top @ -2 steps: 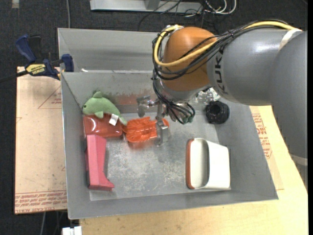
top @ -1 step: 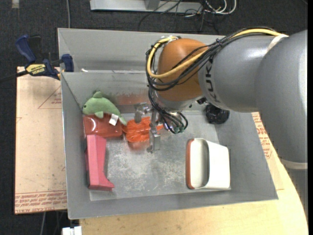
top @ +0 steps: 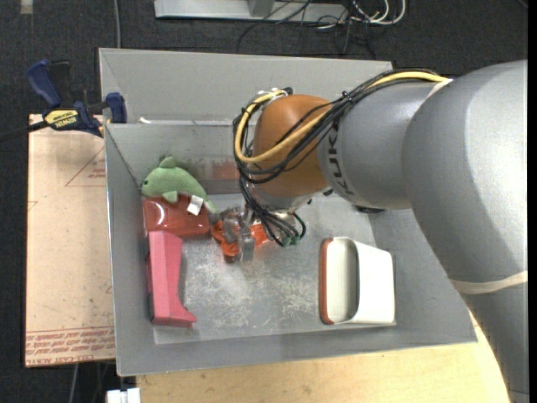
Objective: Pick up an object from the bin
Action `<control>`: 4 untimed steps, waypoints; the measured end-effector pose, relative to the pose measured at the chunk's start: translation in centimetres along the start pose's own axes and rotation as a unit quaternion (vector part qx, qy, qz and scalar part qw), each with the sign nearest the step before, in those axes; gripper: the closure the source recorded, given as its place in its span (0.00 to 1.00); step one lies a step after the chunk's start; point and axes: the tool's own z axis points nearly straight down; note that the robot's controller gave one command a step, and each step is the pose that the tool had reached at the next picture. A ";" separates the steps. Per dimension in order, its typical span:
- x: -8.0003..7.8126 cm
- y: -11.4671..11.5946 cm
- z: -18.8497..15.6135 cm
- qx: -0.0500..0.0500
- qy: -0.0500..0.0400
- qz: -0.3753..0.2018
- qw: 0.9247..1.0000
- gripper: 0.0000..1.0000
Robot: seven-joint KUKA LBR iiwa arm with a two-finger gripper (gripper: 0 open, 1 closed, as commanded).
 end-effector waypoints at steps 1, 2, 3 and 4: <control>0.0 0.0 0.0 0.000 0.000 0.000 1.000 1.00; 1.1 1.6 -9.5 0.000 0.002 0.002 1.000 1.00; 0.2 1.2 -8.6 -0.001 -0.002 0.009 1.000 1.00; 0.5 0.9 -14.7 0.000 0.002 0.007 1.000 1.00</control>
Offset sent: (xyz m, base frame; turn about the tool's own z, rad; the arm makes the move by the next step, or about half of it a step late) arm -0.0216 0.0161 0.1312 0.0055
